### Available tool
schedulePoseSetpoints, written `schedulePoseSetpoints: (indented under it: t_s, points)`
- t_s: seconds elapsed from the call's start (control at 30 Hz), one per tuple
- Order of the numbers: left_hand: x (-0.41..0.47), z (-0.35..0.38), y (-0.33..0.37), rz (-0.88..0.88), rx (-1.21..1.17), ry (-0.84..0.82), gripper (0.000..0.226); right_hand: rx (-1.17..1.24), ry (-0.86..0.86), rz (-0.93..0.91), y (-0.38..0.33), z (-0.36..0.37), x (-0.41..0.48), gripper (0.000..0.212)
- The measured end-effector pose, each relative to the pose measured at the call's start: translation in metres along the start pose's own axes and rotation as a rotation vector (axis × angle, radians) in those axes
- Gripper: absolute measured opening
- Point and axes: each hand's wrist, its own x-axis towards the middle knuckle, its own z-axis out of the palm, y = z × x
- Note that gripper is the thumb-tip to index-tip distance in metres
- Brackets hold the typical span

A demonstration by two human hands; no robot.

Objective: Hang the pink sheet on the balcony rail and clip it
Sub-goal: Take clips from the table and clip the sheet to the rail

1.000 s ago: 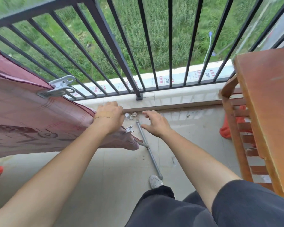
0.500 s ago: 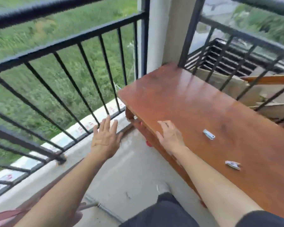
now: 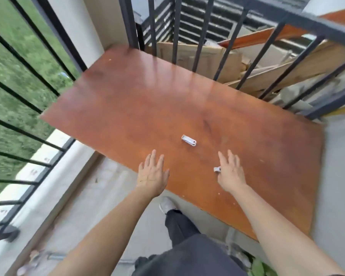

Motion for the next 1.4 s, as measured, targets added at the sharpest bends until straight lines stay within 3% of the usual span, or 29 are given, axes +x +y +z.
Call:
schedulePoseSetpoints:
  t_s: [0.1,0.3,0.5,0.7,0.93,1.03,1.17,1.27,1.4]
  points:
    - [0.005,0.031,0.007,-0.020,-0.015,-0.166,0.062,-0.061,-0.129,0.036,0.018,0.016,0.012,0.088]
    - [-0.007,0.044,-0.014,-0.002,0.089,-0.420,0.061,0.008,-0.057,-0.033,0.011,0.029,0.035,0.035]
    - [-0.037,-0.001,-0.067,-0.329,-0.057,-0.148,0.059,0.147,-0.052,-0.328,-0.104,-0.004,0.059,0.035]
    - [-0.134,-0.026,-0.124,-0.780,-0.238,0.213,0.060,0.166,-0.175,-0.862,-0.266,0.006,0.017,0.030]
    - [-0.342,0.046,-0.136,-1.295,-0.456,0.507,0.045,-0.087,-0.461,-1.442,-0.389,0.090,-0.154,0.034]
    - [-0.441,0.082,-0.121,-1.554,-0.544,0.540,0.061,-0.178,-0.554,-1.683,-0.405,0.127,-0.254,0.034]
    - [-0.571,0.114,-0.100,-1.872,-0.460,0.696,0.071,-0.222,-0.615,-1.989,-0.412,0.164,-0.407,0.042]
    - [-0.666,0.126,-0.086,-2.082,-0.457,0.836,0.070,-0.123,-0.696,-2.121,-0.413,0.186,-0.531,0.038]
    - [-0.782,0.140,-0.068,-2.265,-0.303,0.954,0.065,0.068,-0.901,-2.120,-0.406,0.199,-0.685,0.036]
